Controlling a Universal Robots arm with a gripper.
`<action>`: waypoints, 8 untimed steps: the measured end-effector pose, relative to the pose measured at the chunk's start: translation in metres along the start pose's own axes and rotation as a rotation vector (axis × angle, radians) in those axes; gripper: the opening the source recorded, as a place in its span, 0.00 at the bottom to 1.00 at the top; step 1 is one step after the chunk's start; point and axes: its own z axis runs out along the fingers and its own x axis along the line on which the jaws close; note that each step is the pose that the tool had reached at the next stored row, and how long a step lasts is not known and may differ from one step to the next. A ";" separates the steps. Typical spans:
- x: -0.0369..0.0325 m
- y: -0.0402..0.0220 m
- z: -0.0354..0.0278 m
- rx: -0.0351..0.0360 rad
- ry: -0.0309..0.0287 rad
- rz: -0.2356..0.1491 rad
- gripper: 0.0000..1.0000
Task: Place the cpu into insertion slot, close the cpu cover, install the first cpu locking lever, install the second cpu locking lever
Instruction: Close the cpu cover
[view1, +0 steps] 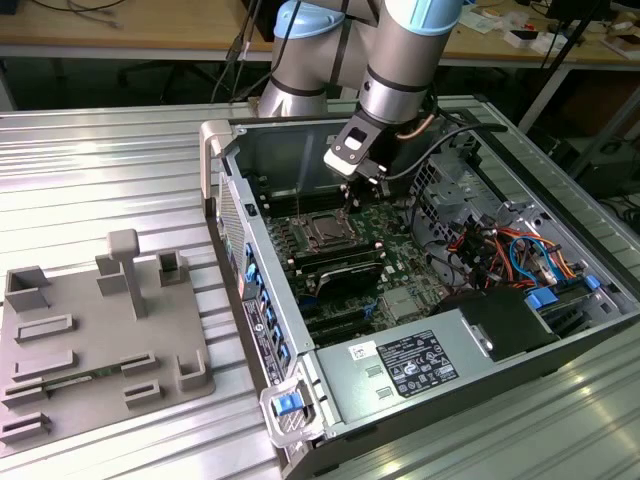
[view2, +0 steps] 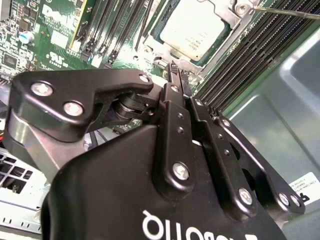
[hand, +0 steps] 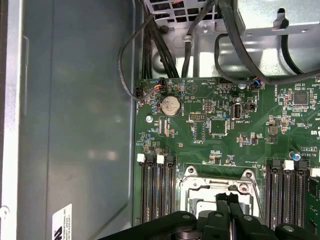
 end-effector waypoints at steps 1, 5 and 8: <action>0.0000 0.0000 0.0000 0.0000 0.0000 0.000 0.15; 0.0002 -0.0118 0.0000 0.0001 0.0000 0.000 0.15; 0.0004 -0.0259 0.0004 0.0001 0.0000 0.000 0.15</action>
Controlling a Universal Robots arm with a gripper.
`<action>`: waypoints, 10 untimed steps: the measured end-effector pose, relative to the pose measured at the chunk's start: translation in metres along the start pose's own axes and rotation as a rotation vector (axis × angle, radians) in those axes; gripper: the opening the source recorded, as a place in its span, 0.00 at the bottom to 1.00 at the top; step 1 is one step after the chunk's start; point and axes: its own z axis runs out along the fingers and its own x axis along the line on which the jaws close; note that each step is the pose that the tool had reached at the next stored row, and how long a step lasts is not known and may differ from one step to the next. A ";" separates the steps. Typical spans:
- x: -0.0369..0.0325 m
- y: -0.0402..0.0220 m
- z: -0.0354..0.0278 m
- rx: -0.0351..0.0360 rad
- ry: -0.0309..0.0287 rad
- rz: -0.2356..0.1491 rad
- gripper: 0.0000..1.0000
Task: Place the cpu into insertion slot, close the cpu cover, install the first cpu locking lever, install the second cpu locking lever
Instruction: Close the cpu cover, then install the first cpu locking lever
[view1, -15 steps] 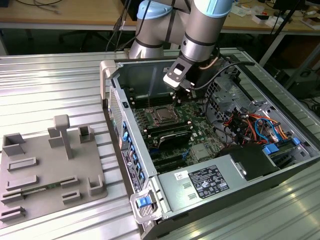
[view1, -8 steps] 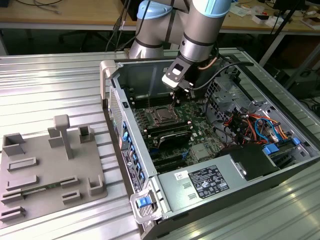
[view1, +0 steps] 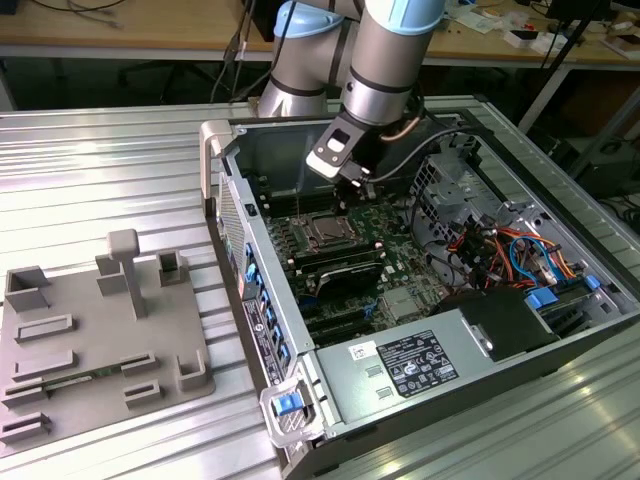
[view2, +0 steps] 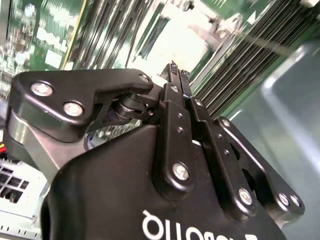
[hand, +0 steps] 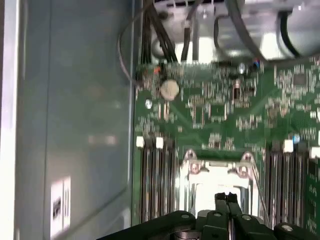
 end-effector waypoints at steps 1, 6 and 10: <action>0.0001 -0.0034 0.0002 0.0000 0.0000 0.000 0.15; 0.0001 -0.0069 0.0007 -0.0001 0.0001 0.000 0.15; 0.0001 -0.0071 0.0007 0.0000 0.0000 0.000 0.15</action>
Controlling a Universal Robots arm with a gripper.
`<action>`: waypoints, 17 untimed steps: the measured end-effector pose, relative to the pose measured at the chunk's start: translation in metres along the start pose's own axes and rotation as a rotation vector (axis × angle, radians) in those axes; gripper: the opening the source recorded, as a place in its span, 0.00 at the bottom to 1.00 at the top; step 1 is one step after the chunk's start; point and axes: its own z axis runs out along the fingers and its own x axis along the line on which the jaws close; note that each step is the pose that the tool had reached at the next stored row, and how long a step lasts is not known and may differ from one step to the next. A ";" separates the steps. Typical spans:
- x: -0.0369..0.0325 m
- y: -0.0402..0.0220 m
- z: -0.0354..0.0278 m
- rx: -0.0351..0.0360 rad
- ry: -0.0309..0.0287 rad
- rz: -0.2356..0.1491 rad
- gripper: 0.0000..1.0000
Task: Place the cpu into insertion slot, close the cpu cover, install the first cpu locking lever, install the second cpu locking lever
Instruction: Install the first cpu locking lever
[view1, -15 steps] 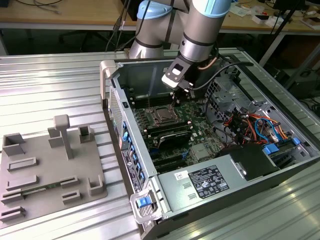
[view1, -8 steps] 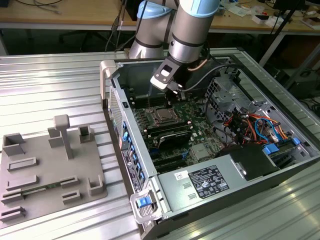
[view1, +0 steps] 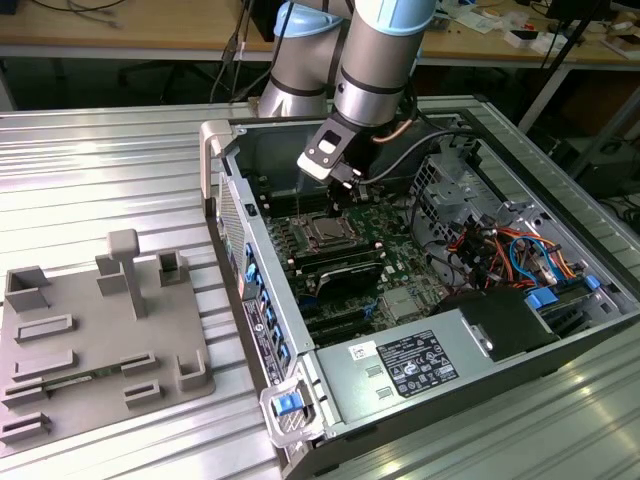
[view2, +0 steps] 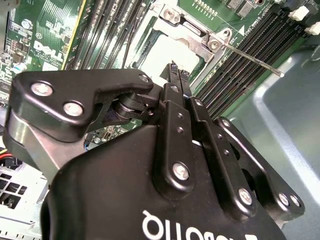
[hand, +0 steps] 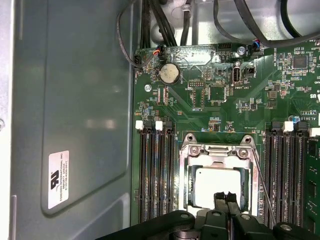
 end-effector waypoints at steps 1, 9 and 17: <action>0.0000 0.0000 0.0000 0.0000 0.0000 0.000 0.15; 0.0000 0.0000 -0.0020 -0.0004 0.0004 -0.018 0.15; -0.0001 0.0000 -0.0040 -0.0020 0.0023 -0.121 0.15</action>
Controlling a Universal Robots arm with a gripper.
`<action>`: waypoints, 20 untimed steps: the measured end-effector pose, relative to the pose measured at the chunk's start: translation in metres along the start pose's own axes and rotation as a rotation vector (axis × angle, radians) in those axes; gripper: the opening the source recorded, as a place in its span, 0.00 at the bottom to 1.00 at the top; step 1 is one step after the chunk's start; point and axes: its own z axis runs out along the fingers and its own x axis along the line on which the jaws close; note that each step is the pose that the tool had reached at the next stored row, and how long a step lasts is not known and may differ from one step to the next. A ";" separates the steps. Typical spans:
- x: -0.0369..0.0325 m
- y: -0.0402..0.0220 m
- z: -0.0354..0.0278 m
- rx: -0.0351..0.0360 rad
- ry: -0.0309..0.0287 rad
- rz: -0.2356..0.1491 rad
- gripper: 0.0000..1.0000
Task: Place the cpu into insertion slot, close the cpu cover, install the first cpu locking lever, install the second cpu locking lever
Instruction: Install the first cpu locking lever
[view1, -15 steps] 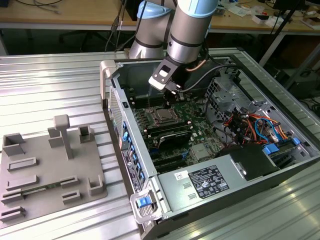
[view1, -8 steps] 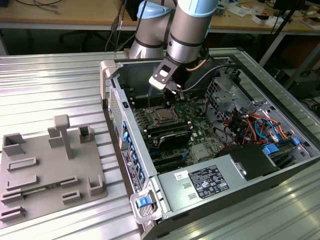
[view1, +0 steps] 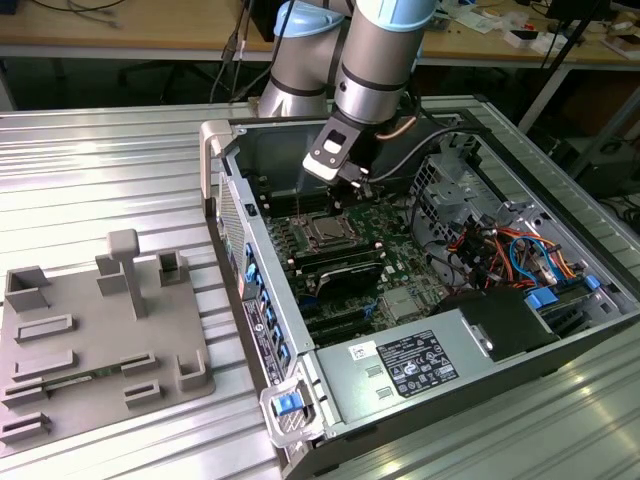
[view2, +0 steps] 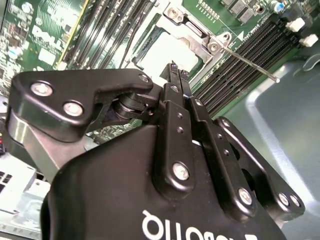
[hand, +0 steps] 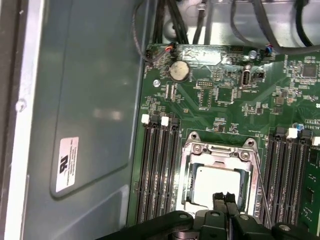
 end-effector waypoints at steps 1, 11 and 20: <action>0.0000 0.0000 0.0000 -0.0003 0.0003 -0.015 0.15; 0.0000 0.0000 0.0000 -0.0039 0.0046 -0.247 0.15; 0.0000 0.0000 0.0000 -0.0045 0.0093 -0.455 0.15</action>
